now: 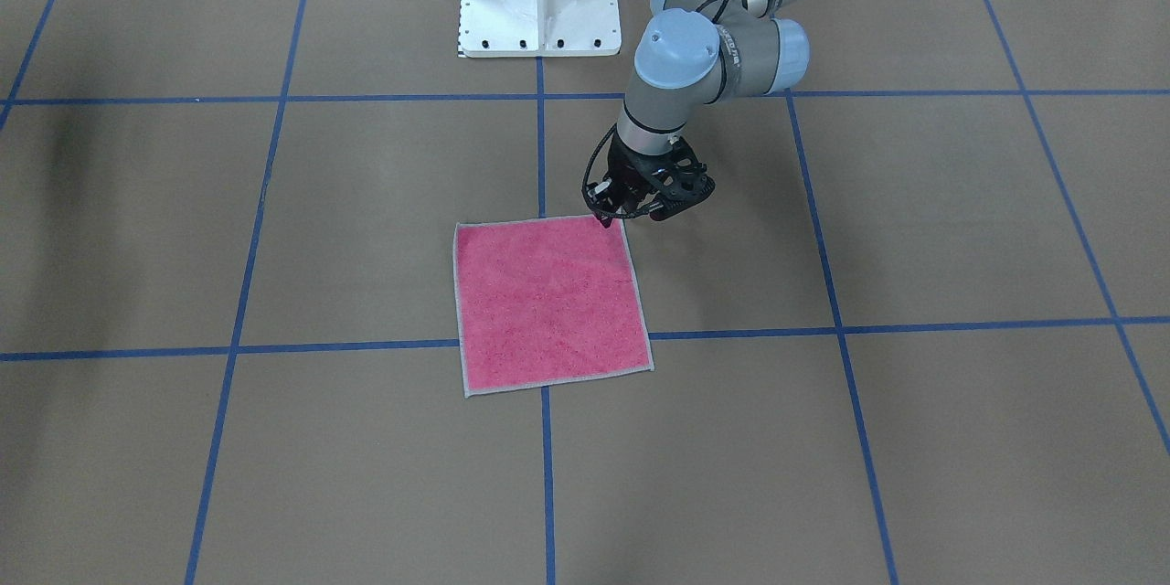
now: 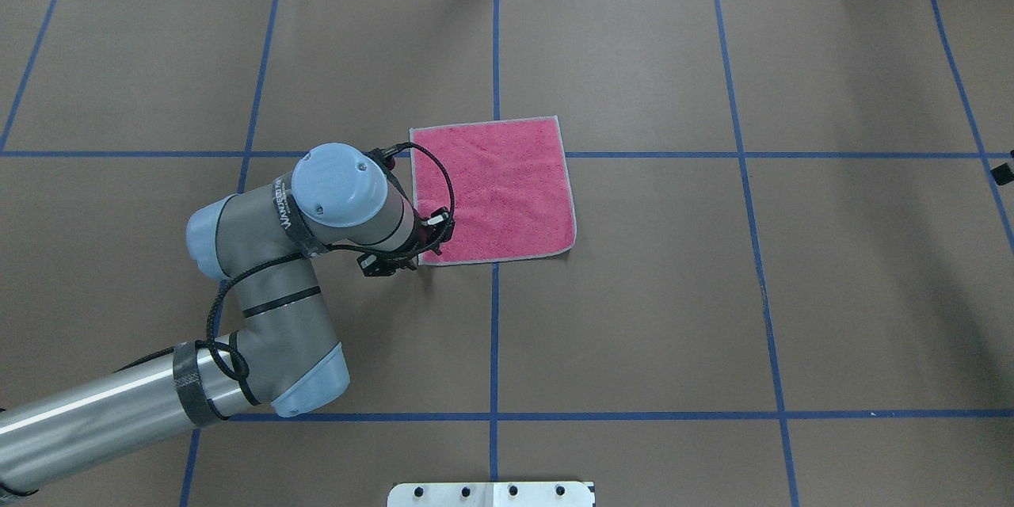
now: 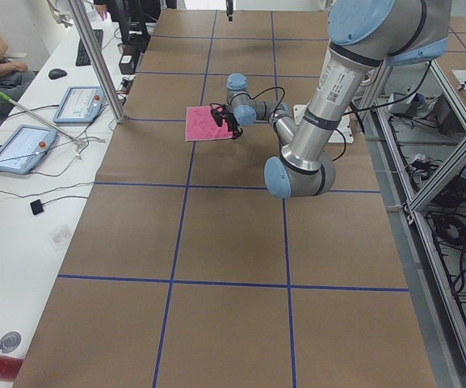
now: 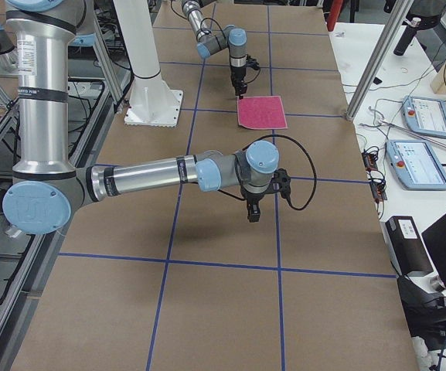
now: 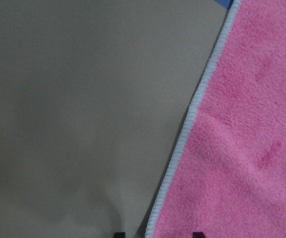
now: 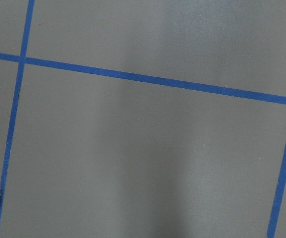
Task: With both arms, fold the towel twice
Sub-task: 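Lower the left gripper and pinch the towel's near corner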
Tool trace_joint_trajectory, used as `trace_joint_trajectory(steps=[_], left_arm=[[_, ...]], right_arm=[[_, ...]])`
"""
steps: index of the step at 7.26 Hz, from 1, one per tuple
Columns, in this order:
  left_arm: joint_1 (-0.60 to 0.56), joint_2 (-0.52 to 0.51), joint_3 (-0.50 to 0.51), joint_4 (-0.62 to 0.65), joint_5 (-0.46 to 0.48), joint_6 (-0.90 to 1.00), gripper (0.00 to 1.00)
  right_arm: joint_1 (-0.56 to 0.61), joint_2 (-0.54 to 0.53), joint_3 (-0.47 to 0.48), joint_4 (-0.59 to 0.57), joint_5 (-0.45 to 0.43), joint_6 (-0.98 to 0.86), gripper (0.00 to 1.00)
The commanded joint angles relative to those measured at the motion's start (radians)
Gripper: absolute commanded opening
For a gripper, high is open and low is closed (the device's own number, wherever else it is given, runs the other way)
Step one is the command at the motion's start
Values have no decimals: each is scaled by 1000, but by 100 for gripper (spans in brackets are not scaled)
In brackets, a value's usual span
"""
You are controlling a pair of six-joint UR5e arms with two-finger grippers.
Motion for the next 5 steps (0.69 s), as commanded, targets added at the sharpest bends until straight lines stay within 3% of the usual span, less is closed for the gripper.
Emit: trace_joint_trajectory(steps=[1,3,5], left_arm=[[7,1,2,1,0,-2,41],[8,1,3,3,-2,0,32],[8,-5,-6,39,-26,-2,10]], right_arm=[[-2,-1,0,0,0,1,99],[-3,-1,0,0,0,9,99],[-11,2,0,0,-2,20,99]])
